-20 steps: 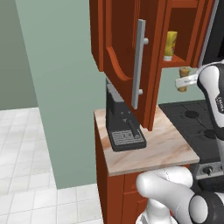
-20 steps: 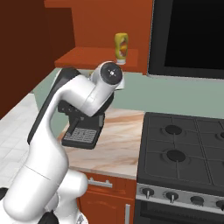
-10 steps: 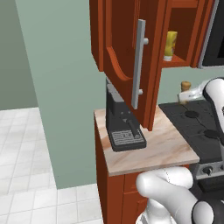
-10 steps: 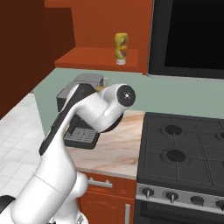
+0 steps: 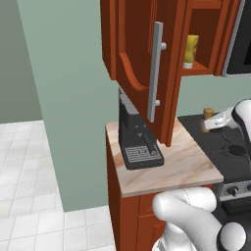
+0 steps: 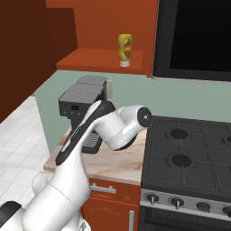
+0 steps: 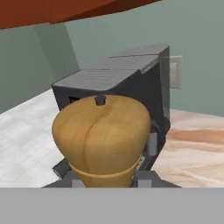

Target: Take 2 condiments from the cabinet and move them on the counter near the stove.Make sure the condiments are lined up with each other, next to each other.

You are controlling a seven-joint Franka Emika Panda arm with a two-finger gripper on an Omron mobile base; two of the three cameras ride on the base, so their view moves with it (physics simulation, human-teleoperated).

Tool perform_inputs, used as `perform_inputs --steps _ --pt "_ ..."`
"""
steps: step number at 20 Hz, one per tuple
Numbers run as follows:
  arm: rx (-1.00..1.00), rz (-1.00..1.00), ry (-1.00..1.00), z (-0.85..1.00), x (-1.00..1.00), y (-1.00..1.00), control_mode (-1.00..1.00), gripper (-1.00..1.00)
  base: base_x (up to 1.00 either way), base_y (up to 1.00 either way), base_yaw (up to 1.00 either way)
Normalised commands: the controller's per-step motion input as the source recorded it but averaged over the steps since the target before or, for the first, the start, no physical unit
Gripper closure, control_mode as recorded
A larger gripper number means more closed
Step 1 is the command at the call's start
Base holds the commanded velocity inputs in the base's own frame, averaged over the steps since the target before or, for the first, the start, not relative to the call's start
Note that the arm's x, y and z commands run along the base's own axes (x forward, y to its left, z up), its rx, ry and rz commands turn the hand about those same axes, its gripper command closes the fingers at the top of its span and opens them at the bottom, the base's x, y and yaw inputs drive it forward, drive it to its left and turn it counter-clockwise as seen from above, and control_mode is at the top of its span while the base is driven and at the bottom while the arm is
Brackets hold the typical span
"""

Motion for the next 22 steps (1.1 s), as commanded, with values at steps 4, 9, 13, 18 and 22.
perform_inputs --steps 4,9,13,18,22 --pt "0.04 0.12 0.09 -0.42 0.0 -0.28 -1.0 1.0 0.0 0.0 0.0" --pt "0.02 0.1 0.07 -0.41 0.01 -0.26 -1.0 1.0 0.0 0.0 0.0" --pt "0.0 0.1 0.0 -0.52 0.0 -0.22 -1.0 1.0 0.0 0.0 0.0" --pt "0.0 0.11 0.0 -0.46 0.0 -0.18 -1.0 1.0 0.0 0.0 0.0" --pt "0.03 0.1 0.0 -0.28 0.02 -0.14 -1.0 1.0 0.0 0.0 0.0"
